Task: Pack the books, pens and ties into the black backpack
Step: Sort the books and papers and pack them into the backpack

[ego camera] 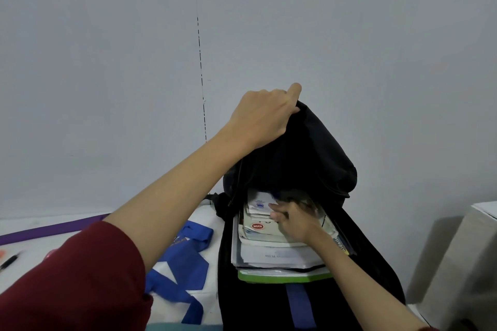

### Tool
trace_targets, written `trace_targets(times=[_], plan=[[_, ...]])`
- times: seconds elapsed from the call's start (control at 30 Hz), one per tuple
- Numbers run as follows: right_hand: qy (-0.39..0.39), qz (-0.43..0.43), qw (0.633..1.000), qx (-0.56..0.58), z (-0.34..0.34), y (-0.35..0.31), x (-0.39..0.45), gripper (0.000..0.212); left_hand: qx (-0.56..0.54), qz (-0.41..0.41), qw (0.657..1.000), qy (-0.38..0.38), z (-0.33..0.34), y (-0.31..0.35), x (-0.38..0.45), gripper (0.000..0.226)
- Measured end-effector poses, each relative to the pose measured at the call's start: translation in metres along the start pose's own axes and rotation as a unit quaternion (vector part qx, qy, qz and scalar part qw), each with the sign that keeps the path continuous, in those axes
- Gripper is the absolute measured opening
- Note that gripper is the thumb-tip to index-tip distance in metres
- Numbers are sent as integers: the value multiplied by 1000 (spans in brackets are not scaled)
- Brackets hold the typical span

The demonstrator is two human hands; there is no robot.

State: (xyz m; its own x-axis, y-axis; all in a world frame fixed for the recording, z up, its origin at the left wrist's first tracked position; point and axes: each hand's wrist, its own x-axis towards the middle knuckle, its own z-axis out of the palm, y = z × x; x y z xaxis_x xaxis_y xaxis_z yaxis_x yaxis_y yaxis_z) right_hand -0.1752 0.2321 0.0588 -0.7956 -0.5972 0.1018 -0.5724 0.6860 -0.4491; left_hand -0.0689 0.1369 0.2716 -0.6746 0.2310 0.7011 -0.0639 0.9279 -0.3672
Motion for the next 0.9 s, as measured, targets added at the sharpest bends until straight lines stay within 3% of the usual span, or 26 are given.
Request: trace_targets(times=[0.17, 0.33, 0.43, 0.53, 0.8, 0.9], plan=[[-6, -74, 997, 2, 6, -4, 2, 43, -18, -8, 1000, -1, 1, 1, 1, 26], [-16, -55, 996, 70, 7, -4, 12, 40, -23, -9, 1000, -7, 1, -2, 1, 25], [-28, -112, 992, -53, 7, -25, 18, 49, -30, -10, 999, -10, 4, 1, 3, 25], [-16, -160, 974, -162, 17, -41, 23, 43, -29, -7, 999, -12, 6, 3, 4, 25], [22, -115, 984, -131, 31, -35, 19, 40, -44, -9, 999, -6, 9, 2, 3, 26], [-7, -107, 985, -137, 29, -34, 22, 42, -39, -10, 999, -7, 10, 3, 3, 26]])
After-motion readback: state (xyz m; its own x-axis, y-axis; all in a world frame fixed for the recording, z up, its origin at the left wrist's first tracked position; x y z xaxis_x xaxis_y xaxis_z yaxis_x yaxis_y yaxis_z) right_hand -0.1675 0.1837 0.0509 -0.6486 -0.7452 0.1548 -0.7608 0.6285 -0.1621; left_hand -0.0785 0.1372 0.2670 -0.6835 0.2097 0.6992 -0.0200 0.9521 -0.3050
